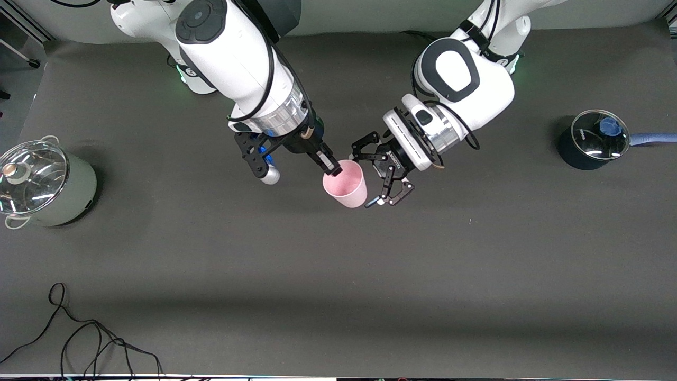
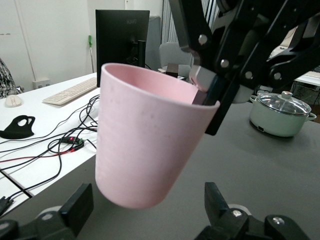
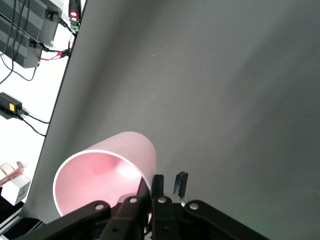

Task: Transfer pink cup from left to right arm
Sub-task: 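Close the right gripper on the cup rim and open the left gripper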

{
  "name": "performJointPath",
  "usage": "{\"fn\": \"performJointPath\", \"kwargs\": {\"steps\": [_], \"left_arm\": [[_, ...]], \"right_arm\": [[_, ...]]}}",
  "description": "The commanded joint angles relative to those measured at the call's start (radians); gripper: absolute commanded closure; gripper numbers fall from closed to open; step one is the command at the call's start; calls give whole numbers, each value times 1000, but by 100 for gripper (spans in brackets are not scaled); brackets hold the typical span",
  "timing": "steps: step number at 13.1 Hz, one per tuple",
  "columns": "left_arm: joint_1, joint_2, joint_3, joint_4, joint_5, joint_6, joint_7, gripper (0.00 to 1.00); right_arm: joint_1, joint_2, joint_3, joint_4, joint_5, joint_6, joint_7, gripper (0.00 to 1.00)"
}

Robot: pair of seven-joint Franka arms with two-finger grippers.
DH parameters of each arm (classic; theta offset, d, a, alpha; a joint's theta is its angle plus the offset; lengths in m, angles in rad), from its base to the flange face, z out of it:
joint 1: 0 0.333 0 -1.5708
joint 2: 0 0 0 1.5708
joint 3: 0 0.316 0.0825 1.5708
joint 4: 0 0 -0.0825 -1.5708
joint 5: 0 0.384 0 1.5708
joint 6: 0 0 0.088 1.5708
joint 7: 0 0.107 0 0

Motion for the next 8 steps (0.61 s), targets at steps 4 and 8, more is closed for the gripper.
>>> {"fn": "performJointPath", "kwargs": {"steps": [4,8], "left_arm": [[36,65,21,12,-5,9,-1,1],[151,108,21,-2,12,-29,-1,1]], "right_arm": [[-37,8,-9,41,-14,-14,-25,100],[-86,-4,-14,38,-11,-83,-197,100]]}}
